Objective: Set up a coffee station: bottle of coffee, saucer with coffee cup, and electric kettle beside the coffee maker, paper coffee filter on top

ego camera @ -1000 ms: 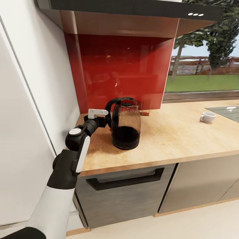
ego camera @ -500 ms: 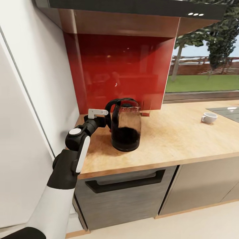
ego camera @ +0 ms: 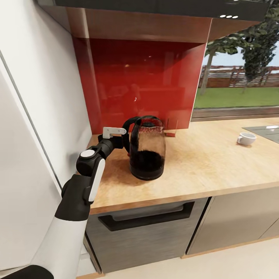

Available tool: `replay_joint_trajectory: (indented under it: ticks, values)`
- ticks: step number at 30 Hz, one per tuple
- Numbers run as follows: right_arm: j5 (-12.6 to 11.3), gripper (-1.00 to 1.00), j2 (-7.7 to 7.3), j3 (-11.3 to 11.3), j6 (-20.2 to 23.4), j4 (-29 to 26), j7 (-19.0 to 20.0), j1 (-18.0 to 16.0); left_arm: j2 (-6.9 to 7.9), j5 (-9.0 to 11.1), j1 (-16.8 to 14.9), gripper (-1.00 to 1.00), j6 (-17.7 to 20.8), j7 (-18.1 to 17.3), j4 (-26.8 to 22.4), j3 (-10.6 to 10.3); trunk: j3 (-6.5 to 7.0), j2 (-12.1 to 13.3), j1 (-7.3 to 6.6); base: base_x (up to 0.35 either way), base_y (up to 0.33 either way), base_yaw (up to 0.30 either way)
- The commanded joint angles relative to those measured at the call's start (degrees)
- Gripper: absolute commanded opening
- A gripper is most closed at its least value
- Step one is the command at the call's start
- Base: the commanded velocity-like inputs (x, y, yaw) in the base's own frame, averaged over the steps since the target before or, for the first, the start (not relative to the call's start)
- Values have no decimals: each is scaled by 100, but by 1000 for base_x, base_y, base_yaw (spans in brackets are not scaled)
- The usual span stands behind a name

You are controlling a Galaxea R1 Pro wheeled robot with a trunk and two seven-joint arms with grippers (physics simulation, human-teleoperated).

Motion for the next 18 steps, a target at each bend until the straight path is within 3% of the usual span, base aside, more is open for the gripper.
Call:
replay_joint_trajectory:
  ticks: [1,18]
  values:
    - [56,100,-2,-49,-20,4,18,-3,-1,-17,-3,100,29,-2,-6,-2,-6,-3,-1,28,0,0]
    - [60,100,-2,-49,-19,4,18,-3,-1,-17,-4,100,29,-2,-4,-2,-6,-3,-1,27,0,0]
